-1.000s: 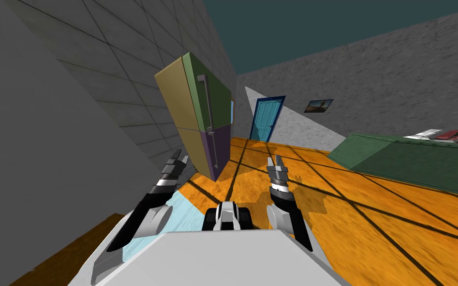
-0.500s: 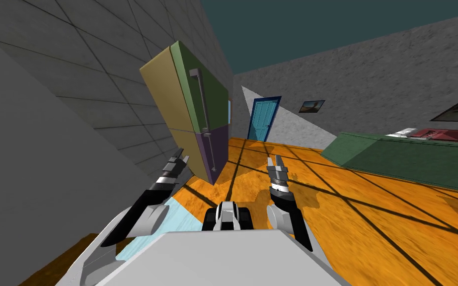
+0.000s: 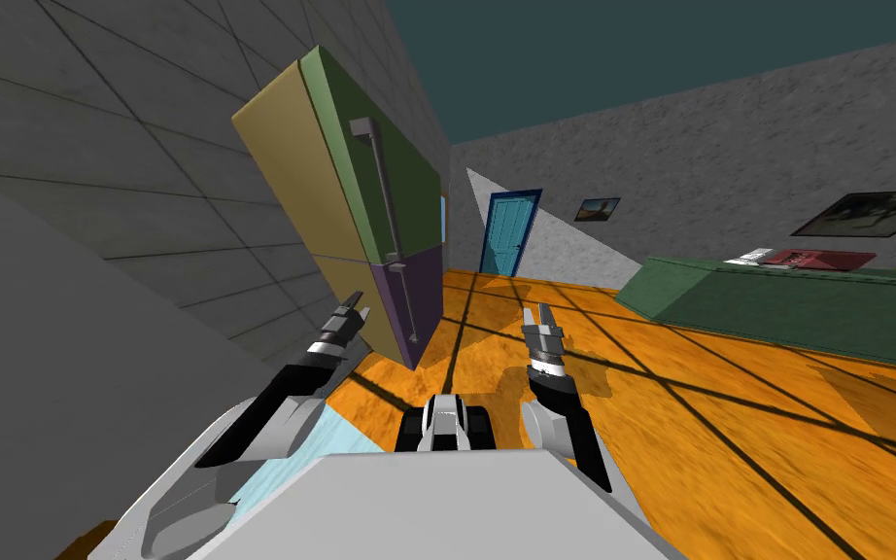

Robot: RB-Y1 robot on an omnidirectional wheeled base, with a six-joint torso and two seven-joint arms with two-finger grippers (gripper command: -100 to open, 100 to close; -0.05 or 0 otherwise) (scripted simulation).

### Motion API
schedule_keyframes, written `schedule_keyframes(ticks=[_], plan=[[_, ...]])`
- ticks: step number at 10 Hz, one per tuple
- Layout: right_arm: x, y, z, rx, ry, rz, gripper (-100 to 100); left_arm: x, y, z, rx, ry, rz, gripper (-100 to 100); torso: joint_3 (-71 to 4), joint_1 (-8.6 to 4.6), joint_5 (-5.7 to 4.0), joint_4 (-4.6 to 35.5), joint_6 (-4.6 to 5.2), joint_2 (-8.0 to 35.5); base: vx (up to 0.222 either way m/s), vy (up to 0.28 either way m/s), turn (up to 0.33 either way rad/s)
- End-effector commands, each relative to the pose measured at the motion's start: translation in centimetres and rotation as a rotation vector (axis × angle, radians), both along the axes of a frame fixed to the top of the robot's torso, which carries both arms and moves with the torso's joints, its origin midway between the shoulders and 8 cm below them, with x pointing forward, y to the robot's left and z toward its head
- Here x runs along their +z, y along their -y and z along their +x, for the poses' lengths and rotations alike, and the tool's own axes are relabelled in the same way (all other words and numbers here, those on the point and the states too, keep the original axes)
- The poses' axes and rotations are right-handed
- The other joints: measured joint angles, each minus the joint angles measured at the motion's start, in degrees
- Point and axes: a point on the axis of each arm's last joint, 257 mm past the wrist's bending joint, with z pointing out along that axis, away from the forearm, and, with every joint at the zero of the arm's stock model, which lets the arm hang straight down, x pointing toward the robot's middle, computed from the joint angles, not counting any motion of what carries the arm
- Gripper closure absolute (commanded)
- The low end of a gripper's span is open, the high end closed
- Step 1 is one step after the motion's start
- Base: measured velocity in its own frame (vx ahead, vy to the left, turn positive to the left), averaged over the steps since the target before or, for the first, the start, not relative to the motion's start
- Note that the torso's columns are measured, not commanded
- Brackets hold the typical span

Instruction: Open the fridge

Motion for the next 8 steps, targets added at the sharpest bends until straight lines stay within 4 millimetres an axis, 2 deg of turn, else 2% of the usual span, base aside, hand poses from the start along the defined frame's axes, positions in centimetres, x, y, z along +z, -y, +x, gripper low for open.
schedule_keyframes(ticks=[1,8], plan=[[0.0,0.0,0.0,0.000,0.000,0.000,0,-0.8,-0.6,0.5,0.005,-0.060,0.023,-100,0.02,0.02,0.00,0.01,-0.01,0.02,0.104,0.019,-0.112],[0.0,0.0,0.0,0.000,0.000,0.000,0,-2.4,-2.1,1.5,0.030,-0.199,0.096,-100,-0.06,-0.03,-0.01,-0.03,0.00,-0.10,0.099,0.026,-0.096]])
